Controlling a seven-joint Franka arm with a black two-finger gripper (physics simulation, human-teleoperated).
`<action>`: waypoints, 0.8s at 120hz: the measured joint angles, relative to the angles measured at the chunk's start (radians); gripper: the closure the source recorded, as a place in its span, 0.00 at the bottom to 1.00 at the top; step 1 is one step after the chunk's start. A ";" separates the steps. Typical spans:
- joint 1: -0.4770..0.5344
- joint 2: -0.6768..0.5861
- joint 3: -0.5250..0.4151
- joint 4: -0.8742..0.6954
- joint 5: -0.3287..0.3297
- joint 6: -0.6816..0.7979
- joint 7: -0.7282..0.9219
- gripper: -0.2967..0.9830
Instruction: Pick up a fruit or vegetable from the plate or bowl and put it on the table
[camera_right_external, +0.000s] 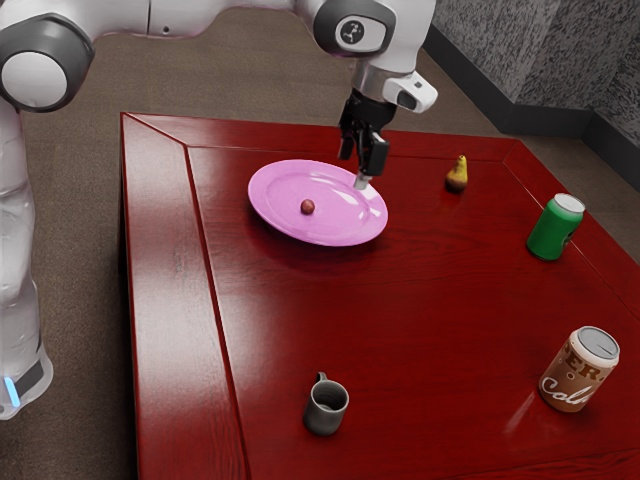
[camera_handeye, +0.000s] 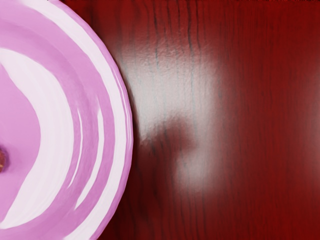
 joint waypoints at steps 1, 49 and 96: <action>0.000 0.000 0.000 0.000 0.000 0.000 0.000 0.23; -0.142 0.216 0.697 0.256 -0.103 -0.051 0.604 0.23; -0.161 0.169 0.694 0.437 -0.105 -0.071 0.911 0.23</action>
